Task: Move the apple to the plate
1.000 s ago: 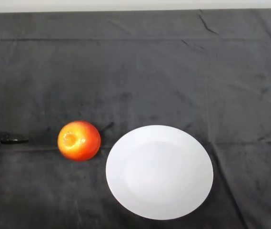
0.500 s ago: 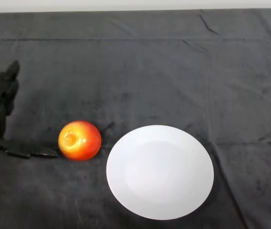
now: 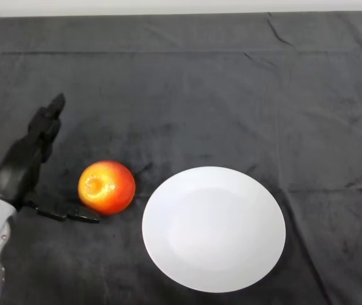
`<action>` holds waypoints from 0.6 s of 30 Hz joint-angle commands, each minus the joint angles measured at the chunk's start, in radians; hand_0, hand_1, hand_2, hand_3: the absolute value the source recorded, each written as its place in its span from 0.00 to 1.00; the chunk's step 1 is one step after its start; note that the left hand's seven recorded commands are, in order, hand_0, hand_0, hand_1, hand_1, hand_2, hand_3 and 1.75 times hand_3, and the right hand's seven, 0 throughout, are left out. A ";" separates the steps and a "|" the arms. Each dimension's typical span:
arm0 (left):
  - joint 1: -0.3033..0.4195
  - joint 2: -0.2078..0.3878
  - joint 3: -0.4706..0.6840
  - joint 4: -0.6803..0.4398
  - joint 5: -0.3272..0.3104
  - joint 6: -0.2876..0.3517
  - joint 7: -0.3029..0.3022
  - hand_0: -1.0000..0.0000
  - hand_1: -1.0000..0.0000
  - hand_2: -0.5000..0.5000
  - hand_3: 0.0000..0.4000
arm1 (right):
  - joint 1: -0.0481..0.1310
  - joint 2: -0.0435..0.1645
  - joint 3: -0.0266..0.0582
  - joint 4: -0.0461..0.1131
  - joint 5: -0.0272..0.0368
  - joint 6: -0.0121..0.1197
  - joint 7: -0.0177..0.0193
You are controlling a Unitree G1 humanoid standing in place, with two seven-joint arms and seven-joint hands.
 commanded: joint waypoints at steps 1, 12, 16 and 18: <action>-0.066 -0.002 -0.028 0.047 0.025 0.012 0.003 1.00 1.00 0.50 0.00 | 0.002 -0.032 -0.0138 -0.002 -0.0036 0.005 0.0005; -0.074 -0.028 -0.057 0.060 0.059 0.018 0.018 1.00 1.00 0.50 0.00 | 0.002 -0.032 -0.0137 -0.002 -0.0034 0.005 0.0006; -0.081 -0.024 -0.062 0.064 0.065 0.021 0.015 0.00 0.40 0.30 1.00 | 0.002 -0.032 -0.0137 -0.002 -0.0034 0.005 0.0006; -0.087 -0.023 -0.064 0.063 0.069 0.022 0.016 0.00 0.00 0.50 1.00 | 0.002 -0.032 -0.0137 -0.001 -0.0034 0.005 0.0006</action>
